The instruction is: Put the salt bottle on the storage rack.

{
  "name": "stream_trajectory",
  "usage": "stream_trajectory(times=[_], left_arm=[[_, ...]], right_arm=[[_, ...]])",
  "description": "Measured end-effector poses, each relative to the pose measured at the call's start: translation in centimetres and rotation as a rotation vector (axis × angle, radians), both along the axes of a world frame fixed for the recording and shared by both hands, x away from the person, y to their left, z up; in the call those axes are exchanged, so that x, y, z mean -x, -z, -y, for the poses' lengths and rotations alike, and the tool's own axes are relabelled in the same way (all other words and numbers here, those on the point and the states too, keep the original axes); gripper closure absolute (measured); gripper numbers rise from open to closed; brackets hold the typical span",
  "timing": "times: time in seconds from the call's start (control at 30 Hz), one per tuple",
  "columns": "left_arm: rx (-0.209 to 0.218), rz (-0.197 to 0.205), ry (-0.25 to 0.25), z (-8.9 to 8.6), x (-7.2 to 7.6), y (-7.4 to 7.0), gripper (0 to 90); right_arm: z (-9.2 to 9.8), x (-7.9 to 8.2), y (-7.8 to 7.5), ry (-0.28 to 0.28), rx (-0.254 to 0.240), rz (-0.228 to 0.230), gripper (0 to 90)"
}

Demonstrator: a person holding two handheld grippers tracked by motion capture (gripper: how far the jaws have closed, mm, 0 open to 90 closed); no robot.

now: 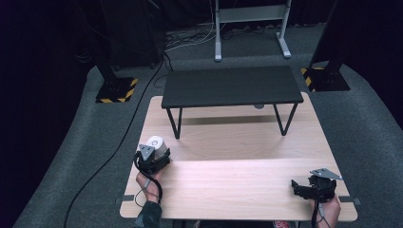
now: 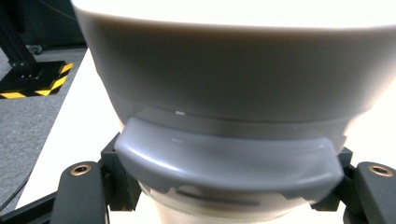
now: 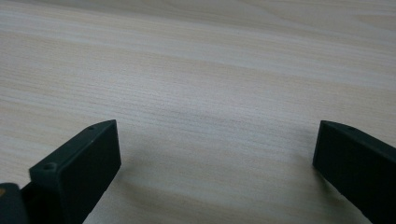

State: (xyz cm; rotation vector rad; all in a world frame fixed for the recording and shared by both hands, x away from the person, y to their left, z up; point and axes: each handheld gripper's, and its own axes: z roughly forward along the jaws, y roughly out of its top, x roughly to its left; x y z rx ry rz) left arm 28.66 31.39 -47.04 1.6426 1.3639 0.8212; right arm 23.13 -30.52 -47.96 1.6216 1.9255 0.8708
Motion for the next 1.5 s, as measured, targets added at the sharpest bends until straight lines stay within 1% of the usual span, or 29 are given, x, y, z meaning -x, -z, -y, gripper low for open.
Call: stream_trajectory(times=[0.1,0.33,0.37,0.4,0.43,0.47,0.53,0.77,0.9,1.13,1.17,1.33,1.5], left_arm=[[-0.003,0.003,0.016,0.1,0.1,-0.4,28.9],[0.016,0.022,0.062,0.3,0.4,-1.5,28.9],[0.016,0.022,0.062,0.3,0.4,-1.5,28.9],[0.020,0.025,0.075,0.4,0.4,-1.8,28.9],[0.020,0.025,0.075,0.4,0.4,-1.8,28.9],[0.027,0.030,0.083,0.5,0.4,-2.0,28.9],[0.025,0.034,0.094,0.6,0.4,-2.2,28.9],[0.020,0.034,0.134,1.0,0.1,-3.1,28.9],[0.033,0.035,0.162,1.0,0.0,-3.7,28.9],[0.030,0.042,0.206,1.5,-0.2,-4.8,28.8],[0.030,0.042,0.206,1.5,-0.2,-4.8,28.9],[0.025,0.040,0.236,1.9,-0.5,-5.5,28.9],[0.030,0.038,0.258,2.3,-0.8,-5.8,28.9]], right_arm=[[0.0,0.0,0.0,-0.001,-0.002,0.000,0.0],[0.0,-0.1,0.0,-0.001,0.001,-0.003,0.0],[0.0,-0.1,0.0,-0.001,0.001,-0.003,0.0],[0.0,0.0,0.0,-0.001,-0.002,-0.002,0.0],[0.0,0.0,0.0,-0.001,-0.002,-0.002,0.0],[0.1,-0.1,0.0,-0.003,-0.001,-0.001,0.0],[0.1,-0.1,0.0,-0.004,-0.001,-0.001,0.0],[0.1,0.0,0.0,-0.004,-0.004,-0.001,0.0],[0.1,-0.1,0.0,-0.005,-0.003,-0.002,0.0],[0.0,-0.2,0.0,-0.003,0.001,-0.008,0.0],[0.0,-0.2,0.0,-0.003,0.001,-0.008,0.0],[-0.1,-0.2,-0.1,-0.003,0.004,-0.012,0.0],[-0.1,-0.3,-0.1,-0.004,0.006,-0.013,0.0]])
